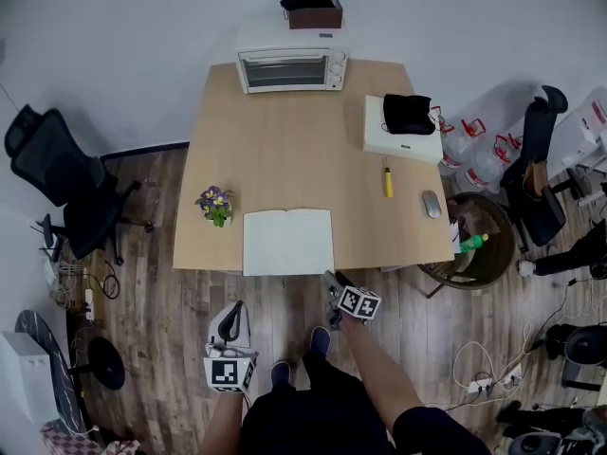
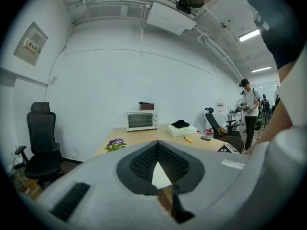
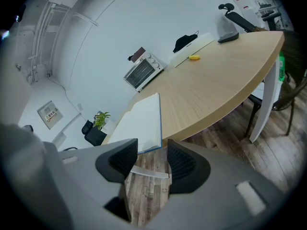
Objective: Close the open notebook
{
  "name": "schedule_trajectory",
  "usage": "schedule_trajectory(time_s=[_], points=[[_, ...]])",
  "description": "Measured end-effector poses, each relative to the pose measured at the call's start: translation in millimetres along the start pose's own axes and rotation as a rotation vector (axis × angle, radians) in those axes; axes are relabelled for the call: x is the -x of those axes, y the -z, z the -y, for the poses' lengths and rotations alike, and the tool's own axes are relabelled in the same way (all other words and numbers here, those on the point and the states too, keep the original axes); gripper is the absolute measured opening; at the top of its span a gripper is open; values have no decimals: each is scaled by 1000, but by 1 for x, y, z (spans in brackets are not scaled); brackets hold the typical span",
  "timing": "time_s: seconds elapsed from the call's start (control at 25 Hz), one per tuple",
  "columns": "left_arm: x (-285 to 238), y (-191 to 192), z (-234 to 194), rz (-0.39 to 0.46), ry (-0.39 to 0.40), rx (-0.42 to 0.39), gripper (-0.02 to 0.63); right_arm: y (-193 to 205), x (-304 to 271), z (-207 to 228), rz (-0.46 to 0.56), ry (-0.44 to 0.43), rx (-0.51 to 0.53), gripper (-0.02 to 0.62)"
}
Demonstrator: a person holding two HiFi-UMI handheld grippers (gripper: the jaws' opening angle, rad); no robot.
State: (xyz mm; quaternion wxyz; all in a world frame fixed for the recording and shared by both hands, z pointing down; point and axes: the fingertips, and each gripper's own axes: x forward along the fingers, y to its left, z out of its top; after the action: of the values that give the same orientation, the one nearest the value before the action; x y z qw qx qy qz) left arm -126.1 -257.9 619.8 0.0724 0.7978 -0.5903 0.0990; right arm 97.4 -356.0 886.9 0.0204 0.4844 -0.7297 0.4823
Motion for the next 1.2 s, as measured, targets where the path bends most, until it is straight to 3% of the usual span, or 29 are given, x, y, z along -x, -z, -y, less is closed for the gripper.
schedule_trajectory(time_s=[0.36,0.52,1.2], points=[[4,8,-14,-6,-30,15,-5,5,-10,0,-9,3,-7,167],[4,6,-18,7,-34,26,-5,3,-8,4,-5,34,9,117],[13,-7,-18,42,-19,25,-5,-16,12,-26,45,36,105,70]])
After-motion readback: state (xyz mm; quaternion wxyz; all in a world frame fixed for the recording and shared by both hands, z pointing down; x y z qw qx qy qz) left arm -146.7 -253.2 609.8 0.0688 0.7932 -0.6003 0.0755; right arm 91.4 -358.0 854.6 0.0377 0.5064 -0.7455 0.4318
